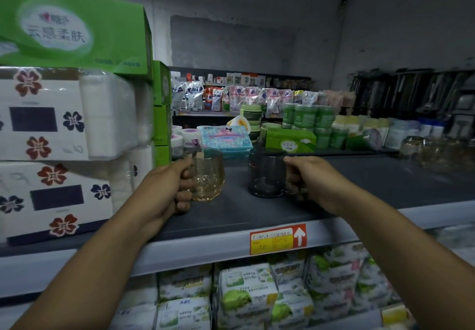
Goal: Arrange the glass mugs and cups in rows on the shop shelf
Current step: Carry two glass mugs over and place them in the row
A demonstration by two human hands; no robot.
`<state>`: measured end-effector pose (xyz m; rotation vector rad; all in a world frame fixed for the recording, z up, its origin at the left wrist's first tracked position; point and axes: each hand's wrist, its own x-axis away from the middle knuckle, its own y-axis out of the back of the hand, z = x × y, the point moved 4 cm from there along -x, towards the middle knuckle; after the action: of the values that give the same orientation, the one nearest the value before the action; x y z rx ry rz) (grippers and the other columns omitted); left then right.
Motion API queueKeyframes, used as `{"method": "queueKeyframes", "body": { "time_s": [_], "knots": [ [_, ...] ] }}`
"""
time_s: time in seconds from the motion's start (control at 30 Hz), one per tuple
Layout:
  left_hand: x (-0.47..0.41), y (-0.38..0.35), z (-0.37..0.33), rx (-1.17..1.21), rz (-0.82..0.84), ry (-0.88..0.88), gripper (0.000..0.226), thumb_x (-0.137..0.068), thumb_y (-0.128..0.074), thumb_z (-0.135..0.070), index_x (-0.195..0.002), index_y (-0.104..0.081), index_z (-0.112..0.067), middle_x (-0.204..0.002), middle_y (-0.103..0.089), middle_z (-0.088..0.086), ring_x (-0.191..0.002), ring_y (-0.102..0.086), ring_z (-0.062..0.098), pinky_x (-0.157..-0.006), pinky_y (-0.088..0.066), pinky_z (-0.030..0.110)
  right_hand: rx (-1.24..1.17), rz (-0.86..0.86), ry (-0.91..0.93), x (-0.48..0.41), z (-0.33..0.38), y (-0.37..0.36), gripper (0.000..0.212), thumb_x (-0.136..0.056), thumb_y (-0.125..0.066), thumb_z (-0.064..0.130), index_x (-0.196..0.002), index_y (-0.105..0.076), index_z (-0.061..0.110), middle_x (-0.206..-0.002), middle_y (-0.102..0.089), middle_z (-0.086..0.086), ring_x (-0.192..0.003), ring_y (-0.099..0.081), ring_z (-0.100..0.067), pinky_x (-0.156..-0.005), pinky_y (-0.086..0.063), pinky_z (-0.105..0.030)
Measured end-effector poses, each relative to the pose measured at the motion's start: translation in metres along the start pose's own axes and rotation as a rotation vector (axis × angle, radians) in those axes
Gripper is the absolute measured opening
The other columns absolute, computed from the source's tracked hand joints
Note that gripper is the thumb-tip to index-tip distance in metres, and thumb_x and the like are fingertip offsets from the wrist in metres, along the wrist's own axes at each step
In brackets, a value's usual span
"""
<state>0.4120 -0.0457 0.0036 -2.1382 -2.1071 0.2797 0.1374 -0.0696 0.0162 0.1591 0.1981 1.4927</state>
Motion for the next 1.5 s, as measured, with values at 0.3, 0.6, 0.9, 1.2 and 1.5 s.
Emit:
{"method": "queueKeyframes", "body": {
  "time_s": [0.3, 0.6, 0.9, 1.2, 1.5],
  "knots": [
    [0.004, -0.029, -0.006, 0.07, 0.061, -0.133, 0.06, -0.102, -0.047, -0.023, -0.043, -0.04, -0.026, -0.047, -0.021, -0.012, -0.037, -0.015, 0.004, -0.04, -0.014, 0.018, -0.331, -0.02, 0.018, 0.029, 0.004, 0.02, 0.039, -0.106, -0.049, 0.029, -0.071, -0.034, 0.02, -0.066, -0.018, -0.001, -0.056, -0.014, -0.018, -0.054, -0.016, -0.034],
    [0.048, -0.184, -0.003, 0.171, 0.245, -0.187, 0.047, -0.102, -0.048, -0.026, -0.059, -0.031, -0.027, -0.05, -0.019, -0.01, -0.04, -0.016, 0.006, -0.041, -0.016, 0.021, -0.381, -0.17, 0.121, 0.123, -0.003, 0.196, 0.039, -0.107, -0.048, 0.031, -0.075, -0.029, 0.019, -0.075, -0.012, -0.003, -0.061, -0.012, -0.019, -0.06, -0.016, -0.039],
    [0.094, -0.446, 0.058, 0.272, 0.386, -0.139, 0.056, -0.102, -0.051, -0.026, -0.049, -0.035, -0.029, -0.052, -0.017, -0.009, -0.043, -0.015, 0.009, -0.043, -0.015, 0.024, -0.243, -0.4, 0.134, 0.2, -0.059, 0.429, 0.041, -0.107, -0.049, 0.03, -0.071, -0.031, 0.02, -0.062, -0.021, 0.003, -0.05, -0.019, -0.015, -0.055, -0.017, -0.036],
    [0.099, -0.652, 0.122, 0.231, 0.431, -0.095, 0.044, -0.104, -0.048, -0.023, -0.064, -0.029, -0.024, -0.054, -0.017, -0.009, -0.042, -0.015, 0.008, -0.04, -0.017, 0.021, -0.221, -0.548, 0.105, 0.219, -0.128, 0.614, 0.04, -0.106, -0.05, 0.031, -0.073, -0.032, 0.019, -0.063, -0.021, 0.003, -0.052, -0.02, -0.015, -0.052, -0.02, -0.034],
    [0.042, -0.834, 0.177, 0.229, 0.515, -0.07, 0.041, -0.103, -0.05, -0.024, -0.064, -0.037, -0.025, -0.055, -0.02, -0.008, -0.042, -0.018, 0.008, -0.039, -0.018, 0.021, -0.233, -0.657, 0.129, 0.171, -0.175, 0.772, 0.039, -0.106, -0.05, 0.03, -0.07, -0.038, 0.019, -0.061, -0.025, 0.004, -0.052, -0.022, -0.013, -0.059, -0.016, -0.038]
  ]
}}
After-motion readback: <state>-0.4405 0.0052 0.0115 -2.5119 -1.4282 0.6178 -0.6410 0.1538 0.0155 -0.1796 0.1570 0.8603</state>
